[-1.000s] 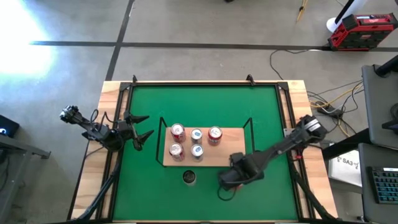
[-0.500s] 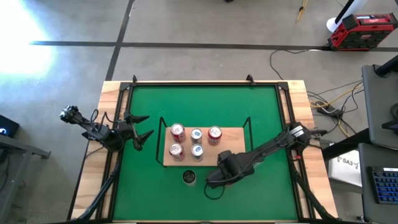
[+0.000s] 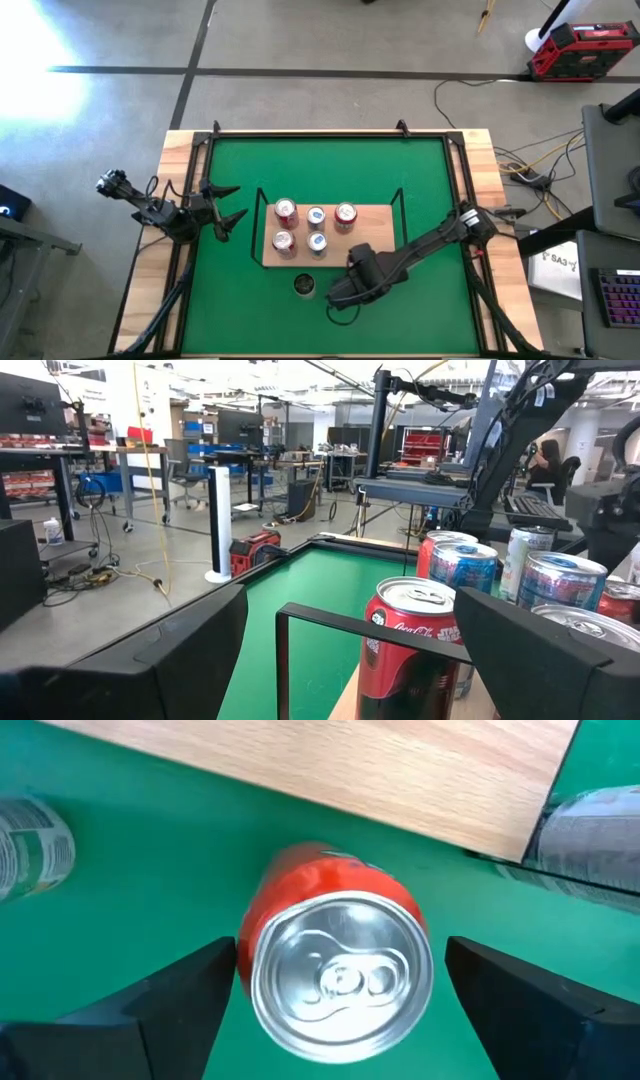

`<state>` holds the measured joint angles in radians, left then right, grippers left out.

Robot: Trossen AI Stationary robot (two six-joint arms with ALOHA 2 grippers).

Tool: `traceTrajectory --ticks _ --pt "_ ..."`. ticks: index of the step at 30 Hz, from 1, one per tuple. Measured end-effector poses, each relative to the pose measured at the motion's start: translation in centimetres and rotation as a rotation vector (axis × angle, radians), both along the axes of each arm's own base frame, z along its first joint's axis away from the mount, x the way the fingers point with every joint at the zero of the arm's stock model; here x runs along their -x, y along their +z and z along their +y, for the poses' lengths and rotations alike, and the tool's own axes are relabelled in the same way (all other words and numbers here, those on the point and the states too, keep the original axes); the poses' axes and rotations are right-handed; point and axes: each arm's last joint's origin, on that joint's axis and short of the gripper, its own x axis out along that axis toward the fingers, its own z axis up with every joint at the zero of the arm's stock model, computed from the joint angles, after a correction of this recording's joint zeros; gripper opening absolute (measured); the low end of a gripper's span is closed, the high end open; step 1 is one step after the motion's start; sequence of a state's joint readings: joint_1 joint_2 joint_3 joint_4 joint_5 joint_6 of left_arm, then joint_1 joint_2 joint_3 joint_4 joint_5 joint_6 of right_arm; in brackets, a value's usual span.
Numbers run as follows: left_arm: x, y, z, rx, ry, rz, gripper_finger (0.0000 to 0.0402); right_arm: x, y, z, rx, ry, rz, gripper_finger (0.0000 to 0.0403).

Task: Place canned beverage on shelf
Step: Move the orange soda can to the center of the table, then put the right white soda can on the shelf

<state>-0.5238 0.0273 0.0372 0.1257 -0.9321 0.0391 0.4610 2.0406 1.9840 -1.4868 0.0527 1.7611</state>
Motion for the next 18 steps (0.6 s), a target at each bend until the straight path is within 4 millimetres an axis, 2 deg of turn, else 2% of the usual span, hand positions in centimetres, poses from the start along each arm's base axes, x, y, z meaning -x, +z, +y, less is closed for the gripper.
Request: traceTrajectory --ticks 10,18 --pt "0.0 0.0 0.0 0.000 0.000 0.000 0.0340 0.4 0.9 0.0 0.006 0.030 0.022 0.0361" --pt "0.0 0.0 0.0 0.000 0.000 0.000 0.0340 2.6 3.2 2.5 -0.059 0.129 0.006 0.0361"
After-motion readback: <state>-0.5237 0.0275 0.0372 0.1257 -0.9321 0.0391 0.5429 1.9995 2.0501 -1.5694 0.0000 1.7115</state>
